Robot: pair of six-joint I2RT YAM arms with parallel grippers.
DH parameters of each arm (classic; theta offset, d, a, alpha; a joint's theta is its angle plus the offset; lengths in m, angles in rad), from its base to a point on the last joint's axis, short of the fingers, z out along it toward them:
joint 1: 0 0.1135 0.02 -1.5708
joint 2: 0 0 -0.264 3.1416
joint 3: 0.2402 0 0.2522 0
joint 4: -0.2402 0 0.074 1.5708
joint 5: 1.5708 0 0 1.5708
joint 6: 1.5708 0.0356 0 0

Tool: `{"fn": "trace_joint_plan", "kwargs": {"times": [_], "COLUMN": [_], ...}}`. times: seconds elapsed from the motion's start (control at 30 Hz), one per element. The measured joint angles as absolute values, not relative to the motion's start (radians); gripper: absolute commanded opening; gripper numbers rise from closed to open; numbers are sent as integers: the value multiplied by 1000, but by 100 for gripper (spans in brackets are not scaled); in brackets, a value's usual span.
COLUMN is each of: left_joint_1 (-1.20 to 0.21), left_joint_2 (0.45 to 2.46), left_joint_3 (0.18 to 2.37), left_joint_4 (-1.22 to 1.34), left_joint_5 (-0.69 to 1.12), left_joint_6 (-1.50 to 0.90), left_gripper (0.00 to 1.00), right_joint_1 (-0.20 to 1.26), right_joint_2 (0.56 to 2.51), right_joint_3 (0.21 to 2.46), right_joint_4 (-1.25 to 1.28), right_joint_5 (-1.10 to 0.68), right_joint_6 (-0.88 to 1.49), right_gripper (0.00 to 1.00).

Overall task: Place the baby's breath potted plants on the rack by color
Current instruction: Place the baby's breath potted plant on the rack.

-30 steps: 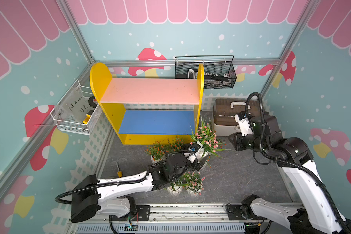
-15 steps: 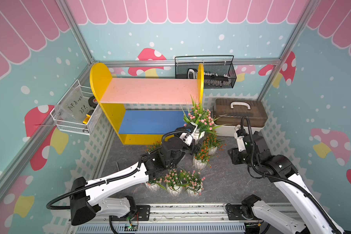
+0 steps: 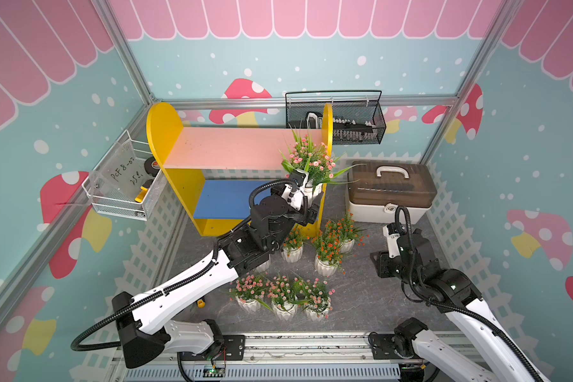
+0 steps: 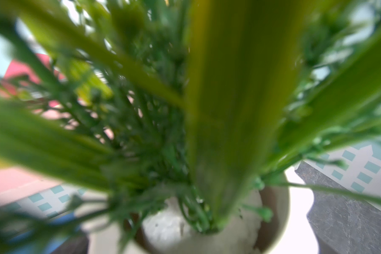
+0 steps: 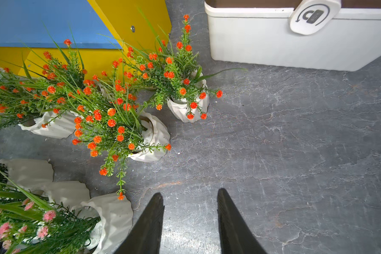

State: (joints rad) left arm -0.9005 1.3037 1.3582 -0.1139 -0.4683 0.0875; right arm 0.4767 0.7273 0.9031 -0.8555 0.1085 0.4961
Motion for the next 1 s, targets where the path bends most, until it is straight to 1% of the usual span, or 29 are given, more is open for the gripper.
{"fn": "trace_joint_plan", "kwargs": {"times": [0.3, 0.53, 0.77, 1.0], "left_joint_1": [-764, -709, -638, -609], "left_joint_2": [1342, 1409, 1526, 1625], "left_joint_3": [1552, 1637, 1762, 1872], "left_joint_4": [-201, -212, -224, -237], "left_joint_5": [-403, -351, -286, -241], "left_joint_6": [74, 65, 31, 15], "left_gripper": [72, 72, 73, 73], "right_joint_1": [477, 477, 477, 477], "right_joint_2": [712, 707, 664, 614], "right_joint_3": [903, 903, 903, 903], "right_joint_4": [-852, -852, -871, -909], "right_joint_5": [108, 104, 104, 114], "right_joint_6": [496, 496, 504, 511], "right_gripper": [40, 40, 40, 41]}}
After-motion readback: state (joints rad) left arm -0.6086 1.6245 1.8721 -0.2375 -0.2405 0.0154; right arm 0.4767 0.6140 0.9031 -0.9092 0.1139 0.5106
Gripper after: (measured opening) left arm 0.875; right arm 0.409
